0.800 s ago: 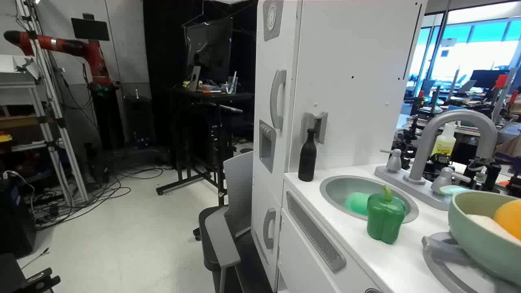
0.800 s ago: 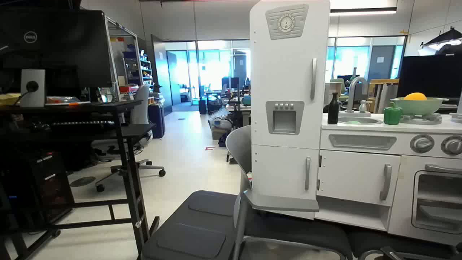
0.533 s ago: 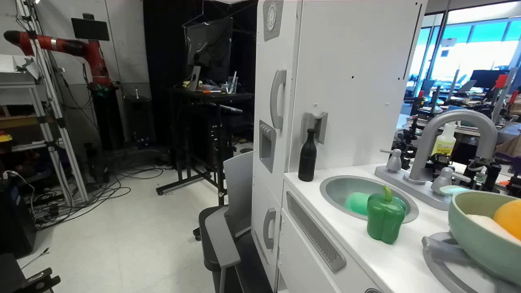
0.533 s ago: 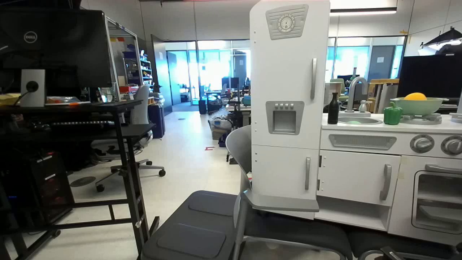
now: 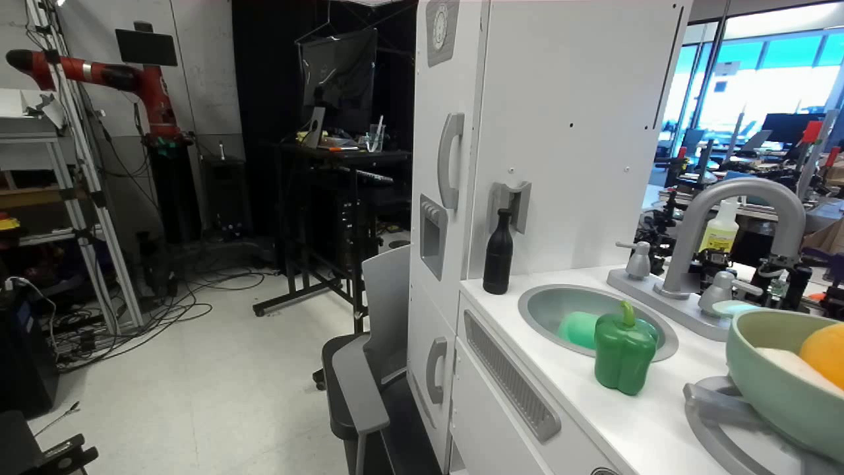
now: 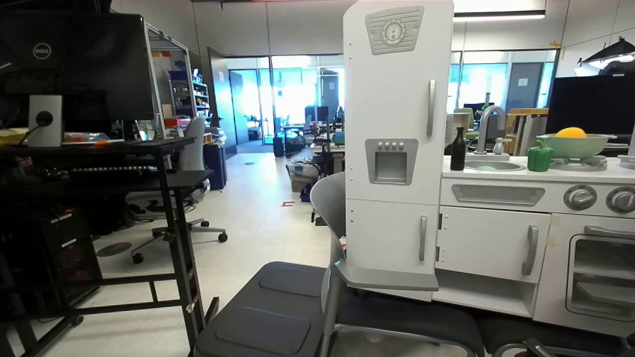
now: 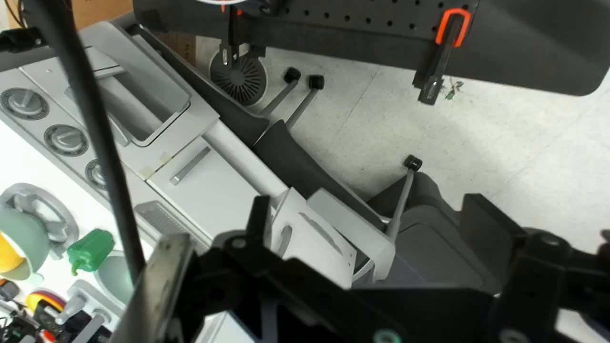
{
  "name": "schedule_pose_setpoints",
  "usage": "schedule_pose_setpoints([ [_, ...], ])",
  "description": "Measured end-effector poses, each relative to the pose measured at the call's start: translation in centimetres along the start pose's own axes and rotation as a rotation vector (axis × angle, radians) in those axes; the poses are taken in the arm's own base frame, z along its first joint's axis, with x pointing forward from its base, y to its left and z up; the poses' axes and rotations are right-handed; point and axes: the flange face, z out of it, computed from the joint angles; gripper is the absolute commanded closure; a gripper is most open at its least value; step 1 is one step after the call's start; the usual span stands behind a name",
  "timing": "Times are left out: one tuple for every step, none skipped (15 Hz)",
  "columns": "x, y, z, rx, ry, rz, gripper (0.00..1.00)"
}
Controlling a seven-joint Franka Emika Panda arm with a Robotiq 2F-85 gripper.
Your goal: Open the upper cabinet on the left, place the black bottle on the top shelf of the cabinet, place the green pepper from the counter on the top shelf in the cabinet
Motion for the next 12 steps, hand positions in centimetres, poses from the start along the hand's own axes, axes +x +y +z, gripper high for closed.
schedule_pose_setpoints([
  [1.0,0.7,0.2,-0.014,0.020,0.017,0.00],
  [2.0,1.5,0.4,-0.026,0.039,0.035,0.00],
  [3.2,2.5,0.7,-0.035,0.060,0.058,0.00],
  [4.4,3.5,1.0,-0.040,0.080,0.084,0.00],
  [5.7,4.7,1.2,-0.046,0.101,0.113,0.00],
  [7.1,5.9,1.3,-0.051,0.120,0.144,0.00],
  [8.4,7.0,1.5,-0.056,0.138,0.171,0.00],
  [9.7,8.2,1.6,-0.060,0.154,0.195,0.00],
  [11.2,9.4,1.8,-0.063,0.172,0.218,0.00],
  [12.6,10.5,2.2,-0.064,0.188,0.240,0.00],
  [14.1,11.3,2.7,-0.061,0.199,0.264,0.00],
  [15.7,11.9,3.3,-0.055,0.207,0.287,0.00],
])
